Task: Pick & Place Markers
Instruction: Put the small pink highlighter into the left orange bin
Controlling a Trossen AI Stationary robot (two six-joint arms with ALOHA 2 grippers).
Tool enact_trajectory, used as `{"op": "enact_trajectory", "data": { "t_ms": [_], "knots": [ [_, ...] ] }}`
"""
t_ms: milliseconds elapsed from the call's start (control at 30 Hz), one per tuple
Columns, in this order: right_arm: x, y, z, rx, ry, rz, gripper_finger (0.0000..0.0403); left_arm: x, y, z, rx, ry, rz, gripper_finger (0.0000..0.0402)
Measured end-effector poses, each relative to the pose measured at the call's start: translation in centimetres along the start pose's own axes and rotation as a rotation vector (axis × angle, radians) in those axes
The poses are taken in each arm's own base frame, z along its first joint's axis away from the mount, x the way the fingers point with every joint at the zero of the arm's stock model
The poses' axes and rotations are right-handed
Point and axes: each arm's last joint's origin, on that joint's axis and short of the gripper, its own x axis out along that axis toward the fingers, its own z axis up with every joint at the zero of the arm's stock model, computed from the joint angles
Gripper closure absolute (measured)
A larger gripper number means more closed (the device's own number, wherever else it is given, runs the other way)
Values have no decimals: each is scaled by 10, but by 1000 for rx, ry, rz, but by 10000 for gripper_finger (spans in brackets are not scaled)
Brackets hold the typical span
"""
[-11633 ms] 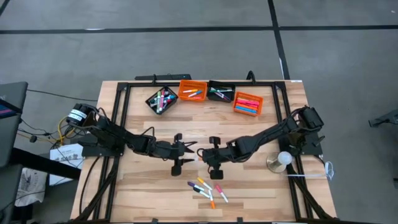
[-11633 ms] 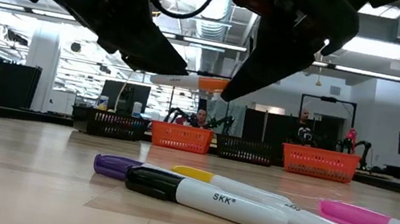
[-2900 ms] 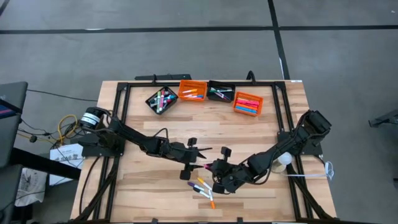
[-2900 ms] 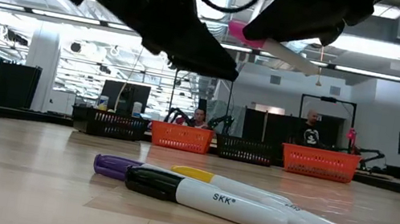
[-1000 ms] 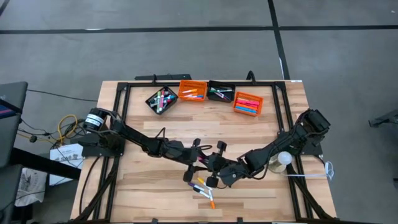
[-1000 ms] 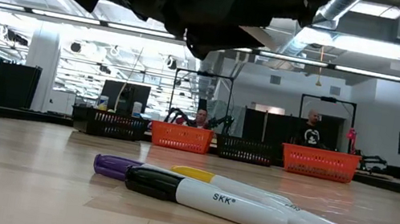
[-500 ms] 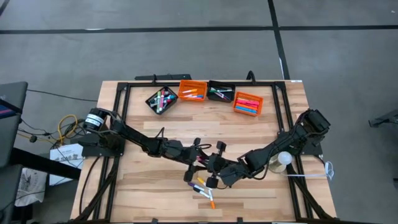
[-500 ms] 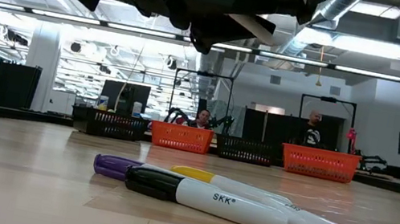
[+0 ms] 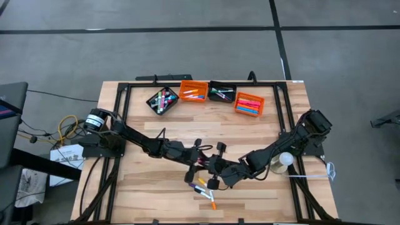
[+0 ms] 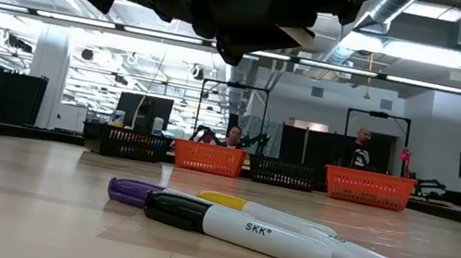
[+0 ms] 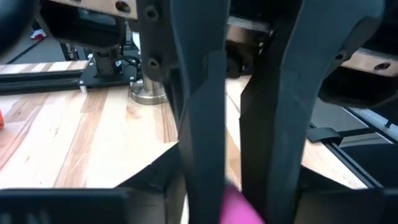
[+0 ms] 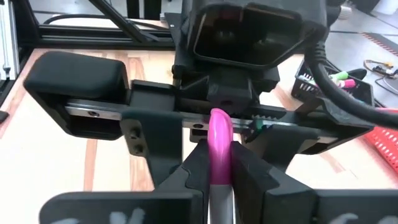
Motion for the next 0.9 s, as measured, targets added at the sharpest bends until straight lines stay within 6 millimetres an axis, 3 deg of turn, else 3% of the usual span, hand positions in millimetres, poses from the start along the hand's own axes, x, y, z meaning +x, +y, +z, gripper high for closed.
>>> {"op": "enact_trajectory", "data": {
  "t_ms": [233, 533, 767, 900],
  "knots": [
    [0, 0, 1, -12, -1, 7, 360, 0, 0, -1, 2, 9, -3, 327],
    [-1, 0, 0, -14, 2, 15, 356, 0, 0, -1, 6, 10, -1, 325],
    [-6, 5, -1, -67, 10, 13, 313, 0, 0, -2, -1, 17, -3, 332],
    [-19, 4, 0, -104, 35, 24, 301, 0, 0, -2, -2, 18, 0, 338]
  ]
}}
